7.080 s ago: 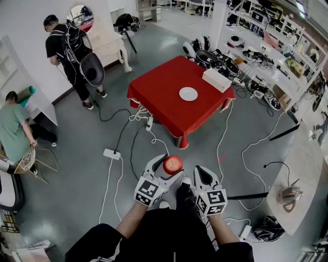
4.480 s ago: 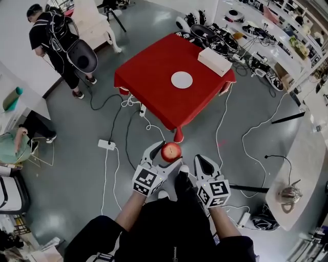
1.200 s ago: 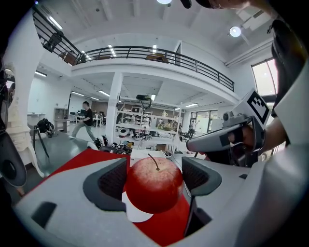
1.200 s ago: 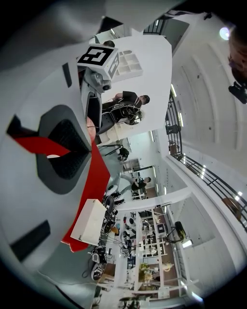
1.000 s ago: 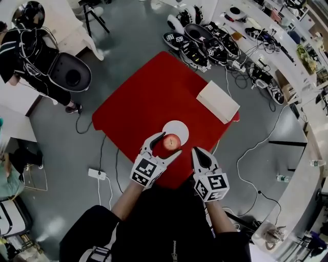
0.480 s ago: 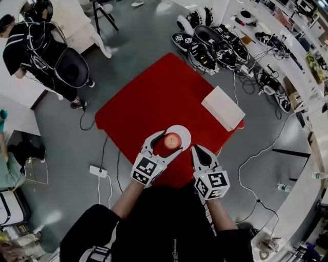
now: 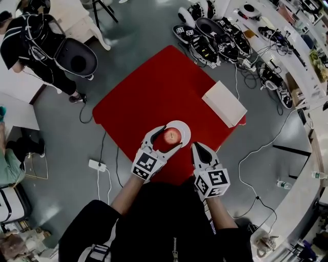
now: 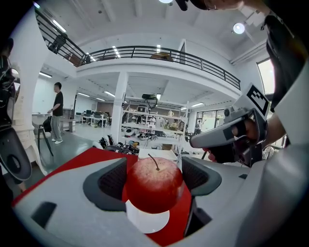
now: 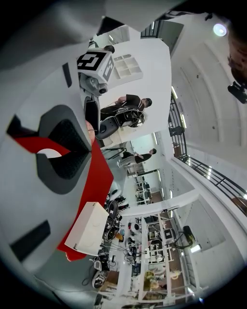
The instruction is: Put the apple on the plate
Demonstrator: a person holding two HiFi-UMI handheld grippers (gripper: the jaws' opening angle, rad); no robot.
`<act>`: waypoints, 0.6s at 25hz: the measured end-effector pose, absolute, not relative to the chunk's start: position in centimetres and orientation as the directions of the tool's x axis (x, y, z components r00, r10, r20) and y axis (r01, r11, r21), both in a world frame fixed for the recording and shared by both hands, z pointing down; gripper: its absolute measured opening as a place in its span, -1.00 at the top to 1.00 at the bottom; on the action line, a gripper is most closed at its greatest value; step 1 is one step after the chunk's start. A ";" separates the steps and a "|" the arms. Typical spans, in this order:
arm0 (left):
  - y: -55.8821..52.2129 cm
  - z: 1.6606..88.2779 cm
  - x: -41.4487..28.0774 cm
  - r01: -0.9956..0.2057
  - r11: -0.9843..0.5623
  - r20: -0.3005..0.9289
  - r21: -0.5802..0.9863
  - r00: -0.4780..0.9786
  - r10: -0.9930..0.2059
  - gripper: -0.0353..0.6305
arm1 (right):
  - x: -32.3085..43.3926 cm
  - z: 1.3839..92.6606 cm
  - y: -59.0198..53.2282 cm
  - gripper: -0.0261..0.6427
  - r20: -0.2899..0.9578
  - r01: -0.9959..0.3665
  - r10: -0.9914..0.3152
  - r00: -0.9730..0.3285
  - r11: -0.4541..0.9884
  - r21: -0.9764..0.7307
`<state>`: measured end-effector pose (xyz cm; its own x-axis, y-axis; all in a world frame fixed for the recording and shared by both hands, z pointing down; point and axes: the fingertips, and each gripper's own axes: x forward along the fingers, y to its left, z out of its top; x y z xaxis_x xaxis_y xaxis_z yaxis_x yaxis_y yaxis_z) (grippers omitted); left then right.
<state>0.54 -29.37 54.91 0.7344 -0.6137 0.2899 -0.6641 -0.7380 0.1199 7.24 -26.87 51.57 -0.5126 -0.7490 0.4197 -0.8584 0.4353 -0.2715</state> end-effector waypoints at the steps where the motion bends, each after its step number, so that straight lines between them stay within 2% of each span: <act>1: -29.4 55.1 0.6 -0.663 -0.739 0.293 0.122 0.735 -0.612 -0.19 | 7.2 51.6 -26.9 0.89 0.421 -0.859 -0.749 -0.512 0.434 -0.272; 15: -30.1 60.7 3.2 -0.622 -0.771 0.274 0.136 0.771 -0.574 -0.18 | 8.2 53.5 -26.4 0.89 0.455 -0.875 -0.748 -0.483 0.396 -0.278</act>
<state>3.21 -30.12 60.69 0.7715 -0.5742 0.2740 -0.6222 -0.7710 0.1360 8.24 -26.41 53.47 -0.4830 -0.7483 0.4547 -0.8752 0.3962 -0.2776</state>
